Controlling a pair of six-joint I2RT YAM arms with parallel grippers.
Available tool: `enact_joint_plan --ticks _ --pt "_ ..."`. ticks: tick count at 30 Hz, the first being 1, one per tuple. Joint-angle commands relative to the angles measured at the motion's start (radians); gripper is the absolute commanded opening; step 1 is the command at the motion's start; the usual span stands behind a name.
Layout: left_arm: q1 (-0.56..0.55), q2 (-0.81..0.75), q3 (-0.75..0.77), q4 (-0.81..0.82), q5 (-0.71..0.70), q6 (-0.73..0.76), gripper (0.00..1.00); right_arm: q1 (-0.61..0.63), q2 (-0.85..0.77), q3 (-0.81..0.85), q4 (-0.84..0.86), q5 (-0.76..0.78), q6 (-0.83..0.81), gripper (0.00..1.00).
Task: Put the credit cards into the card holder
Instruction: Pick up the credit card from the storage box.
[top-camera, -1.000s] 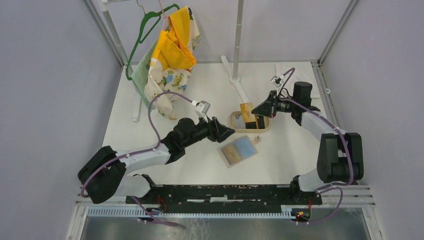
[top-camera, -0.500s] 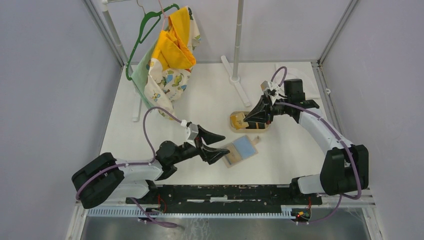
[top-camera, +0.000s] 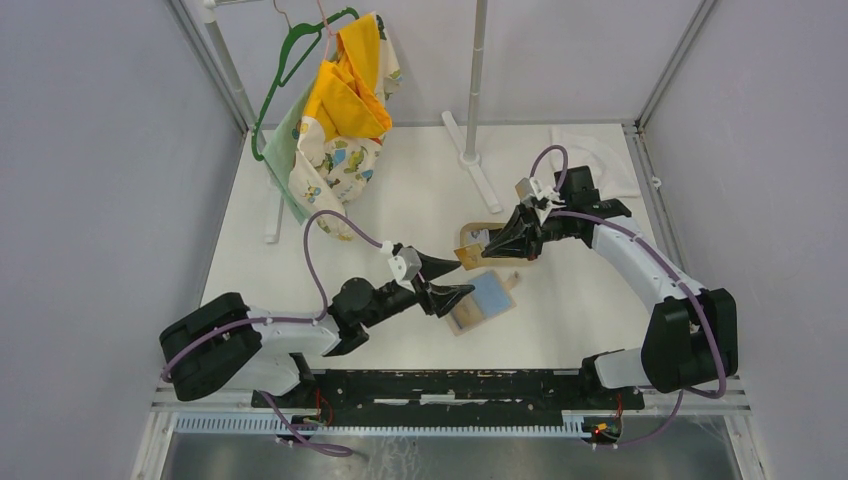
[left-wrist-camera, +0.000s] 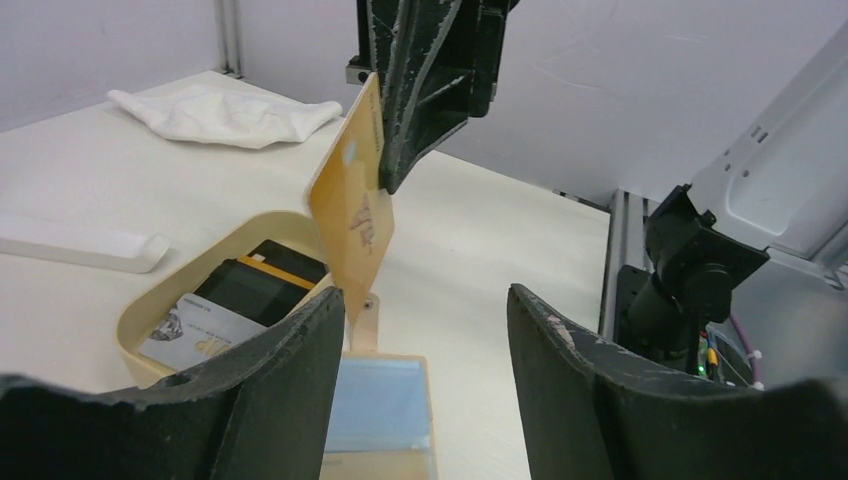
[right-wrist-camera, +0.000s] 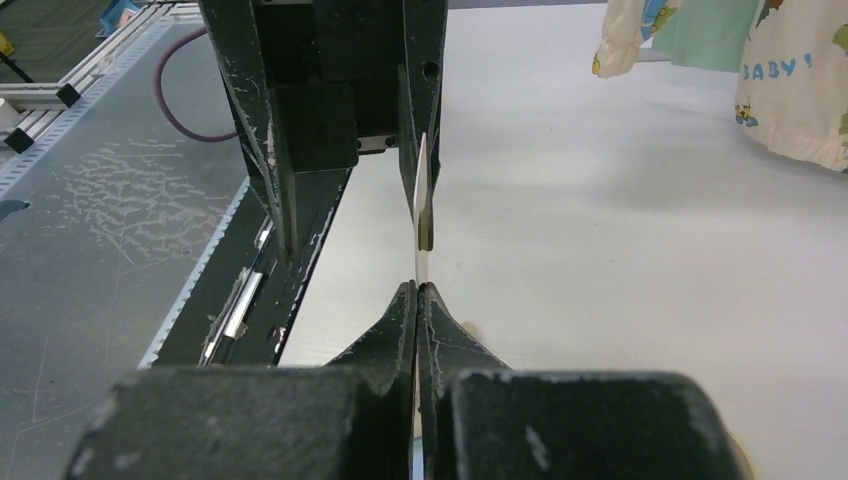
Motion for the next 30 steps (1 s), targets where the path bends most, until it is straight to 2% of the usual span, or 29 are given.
enact_joint_plan --ticks 1,6,12,19,24,26,30 --pt "0.015 0.019 0.007 0.121 -0.059 0.048 0.66 0.012 -0.034 0.01 -0.009 -0.036 -0.033 0.0" --pt "0.046 0.087 0.046 0.147 0.085 0.008 0.55 0.032 -0.024 0.003 0.001 -0.036 -0.024 0.0" --pt "0.063 0.136 0.067 0.184 0.111 -0.028 0.47 0.041 -0.019 0.003 0.006 -0.035 -0.016 0.0" --pt "0.089 0.091 0.013 0.223 0.129 -0.062 0.52 0.04 -0.012 0.022 0.002 0.028 -0.009 0.0" --pt "0.1 0.07 -0.038 0.23 0.179 -0.065 0.53 0.031 0.003 0.039 -0.022 0.0 -0.004 0.0" --pt "0.112 0.074 -0.082 0.277 0.18 -0.065 0.56 0.028 -0.005 0.041 -0.026 0.008 -0.009 0.0" --pt "0.137 0.113 -0.131 0.412 0.178 -0.081 0.72 0.027 -0.007 0.041 -0.026 0.012 -0.006 0.0"
